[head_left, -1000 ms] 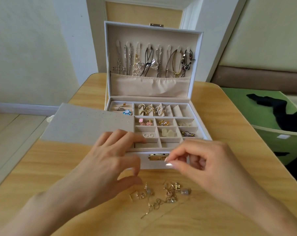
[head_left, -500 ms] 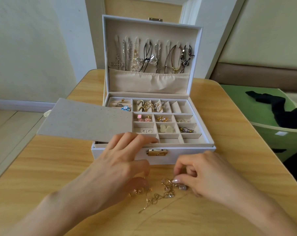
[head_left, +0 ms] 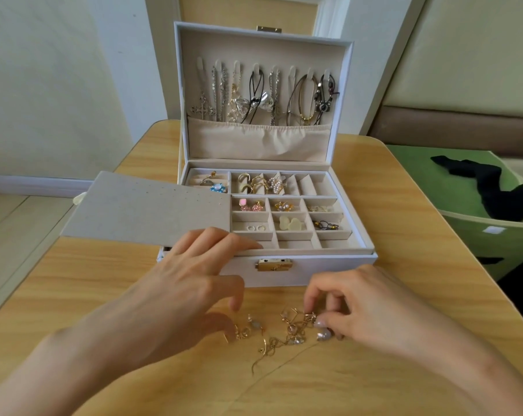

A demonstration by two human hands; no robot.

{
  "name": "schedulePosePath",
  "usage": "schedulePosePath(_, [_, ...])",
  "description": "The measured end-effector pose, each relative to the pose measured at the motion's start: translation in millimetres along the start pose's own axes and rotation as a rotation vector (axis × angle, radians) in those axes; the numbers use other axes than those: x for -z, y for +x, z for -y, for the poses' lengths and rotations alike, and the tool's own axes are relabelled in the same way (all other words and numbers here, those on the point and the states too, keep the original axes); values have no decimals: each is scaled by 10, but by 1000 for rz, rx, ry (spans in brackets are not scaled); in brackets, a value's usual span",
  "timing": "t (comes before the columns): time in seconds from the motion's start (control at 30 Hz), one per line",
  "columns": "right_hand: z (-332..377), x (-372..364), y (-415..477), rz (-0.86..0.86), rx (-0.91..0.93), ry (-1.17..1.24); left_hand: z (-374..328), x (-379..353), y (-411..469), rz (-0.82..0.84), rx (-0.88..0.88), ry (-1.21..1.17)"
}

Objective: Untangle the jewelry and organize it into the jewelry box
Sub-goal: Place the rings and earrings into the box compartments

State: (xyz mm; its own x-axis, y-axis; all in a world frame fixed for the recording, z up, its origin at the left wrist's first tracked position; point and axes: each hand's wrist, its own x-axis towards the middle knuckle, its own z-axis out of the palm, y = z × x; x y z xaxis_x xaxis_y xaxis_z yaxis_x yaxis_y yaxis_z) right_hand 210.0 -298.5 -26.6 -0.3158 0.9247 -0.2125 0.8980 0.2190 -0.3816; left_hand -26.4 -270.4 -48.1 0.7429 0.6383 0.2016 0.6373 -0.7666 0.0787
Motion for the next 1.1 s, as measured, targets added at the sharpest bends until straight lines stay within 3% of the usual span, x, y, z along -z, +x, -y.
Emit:
schedulePosePath(0.17, [-27, 39, -37, 14, -13, -7, -34, -40, -8, 41, 9, 51])
schedulePosePath(0.33, [50, -50, -23, -102, 57, 78, -80, -32, 3, 26, 15, 76])
schedulePosePath(0.43, [90, -150, 6, -141, 87, 6, -90, -43, 15, 16, 22, 84])
schedulePosePath(0.67, [52, -173, 29, -122, 119, -9, -86, -67, 21, 12, 32, 78])
schedulePosePath(0.83, [54, -91, -9, -72, 199, 124, -93, -39, 7, 10, 25, 8])
schedulePosePath(1.1, [68, -139, 14, -33, 214, 25, -124, -71, 2, -9, -56, -86])
